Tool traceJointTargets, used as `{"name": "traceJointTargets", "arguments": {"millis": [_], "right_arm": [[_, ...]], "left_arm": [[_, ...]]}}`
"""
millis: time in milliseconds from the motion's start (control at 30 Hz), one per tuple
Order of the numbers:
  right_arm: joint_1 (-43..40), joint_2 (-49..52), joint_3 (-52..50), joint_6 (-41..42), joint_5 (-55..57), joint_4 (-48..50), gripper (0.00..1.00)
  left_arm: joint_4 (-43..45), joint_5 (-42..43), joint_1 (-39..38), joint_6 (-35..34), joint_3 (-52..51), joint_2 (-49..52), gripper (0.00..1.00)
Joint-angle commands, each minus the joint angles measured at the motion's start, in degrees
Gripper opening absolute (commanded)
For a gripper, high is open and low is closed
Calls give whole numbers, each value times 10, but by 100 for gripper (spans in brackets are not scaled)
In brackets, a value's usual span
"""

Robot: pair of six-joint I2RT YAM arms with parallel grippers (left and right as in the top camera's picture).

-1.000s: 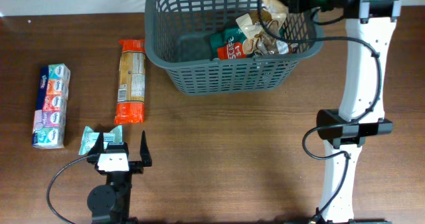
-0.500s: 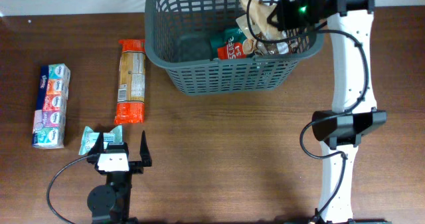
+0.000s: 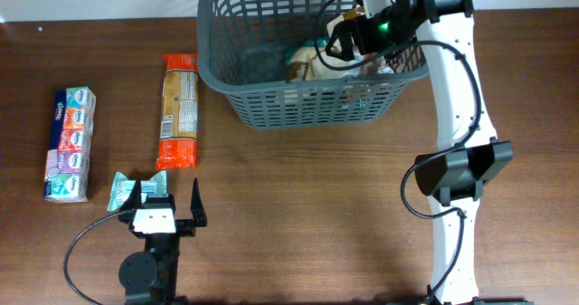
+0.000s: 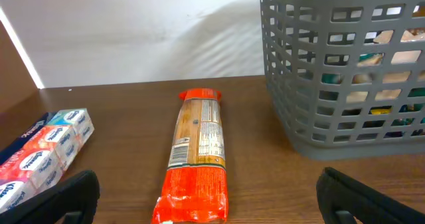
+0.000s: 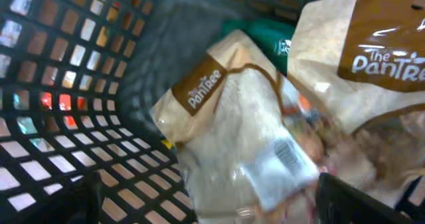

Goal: Pack container
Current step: 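Carry the rice bag left over the grey basket, then open the right gripper to drop the rice bag into the basket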

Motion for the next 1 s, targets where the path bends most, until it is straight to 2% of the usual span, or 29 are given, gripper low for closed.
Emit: {"name": "traceJointTargets", "arguments": {"millis": [0, 200, 433, 533, 667, 800, 967], "right_arm": [[-1, -29, 7, -3, -5, 3, 99], [-1, -30, 59, -3, -5, 3, 99], [-4, -34, 222, -3, -5, 17, 99], [-15, -73, 217, -3, 13, 42, 99], [-36, -126, 217, -3, 94, 47, 99], [-64, -175, 217, 12, 225, 37, 99], [-106, -224, 217, 12, 352, -17, 99]], "left_arm": [[1, -4, -3, 9, -5, -5, 99], [1, -4, -3, 9, -5, -5, 99], [1, -4, -3, 9, -5, -5, 99], [1, -3, -3, 9, -5, -5, 99], [1, -4, -3, 9, -5, -5, 99], [1, -4, -3, 9, -5, -5, 99], [1, -4, -3, 9, -5, -5, 99]]}}
